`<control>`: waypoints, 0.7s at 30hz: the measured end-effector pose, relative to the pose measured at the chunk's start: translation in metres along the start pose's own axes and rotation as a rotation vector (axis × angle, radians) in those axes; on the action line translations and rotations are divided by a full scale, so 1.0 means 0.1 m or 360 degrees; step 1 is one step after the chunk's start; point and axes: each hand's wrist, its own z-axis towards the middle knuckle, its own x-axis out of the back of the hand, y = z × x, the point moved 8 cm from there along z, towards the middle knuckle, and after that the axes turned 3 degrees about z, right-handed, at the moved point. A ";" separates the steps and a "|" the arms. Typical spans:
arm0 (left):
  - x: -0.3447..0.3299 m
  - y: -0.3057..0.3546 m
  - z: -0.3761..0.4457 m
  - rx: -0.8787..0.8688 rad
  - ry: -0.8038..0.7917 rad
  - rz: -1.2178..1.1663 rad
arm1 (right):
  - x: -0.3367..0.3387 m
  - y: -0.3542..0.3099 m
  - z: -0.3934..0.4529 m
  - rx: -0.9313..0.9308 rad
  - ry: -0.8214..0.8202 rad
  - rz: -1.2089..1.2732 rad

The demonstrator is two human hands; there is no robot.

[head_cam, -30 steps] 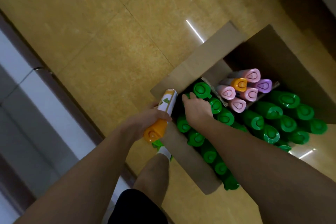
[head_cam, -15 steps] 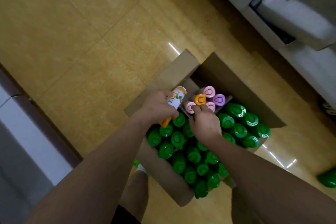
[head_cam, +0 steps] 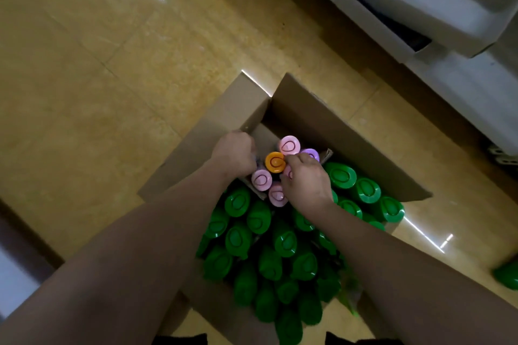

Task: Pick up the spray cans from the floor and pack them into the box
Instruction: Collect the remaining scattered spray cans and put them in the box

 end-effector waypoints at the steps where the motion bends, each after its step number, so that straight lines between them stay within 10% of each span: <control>1: -0.07 -0.02 0.12 -0.0015 -0.0030 0.0039 | -0.03 0.02 0.09 -0.0006 0.0010 0.0001; 11: -0.61 0.00 0.29 -0.0199 -0.0611 0.0087 | 0.09 0.08 0.26 -0.0025 0.0012 0.0051; 21: 0.77 0.67 -0.82 -0.0099 -0.0148 -0.0182 | 1.25 -0.23 -0.55 -0.0092 -0.0061 -0.0043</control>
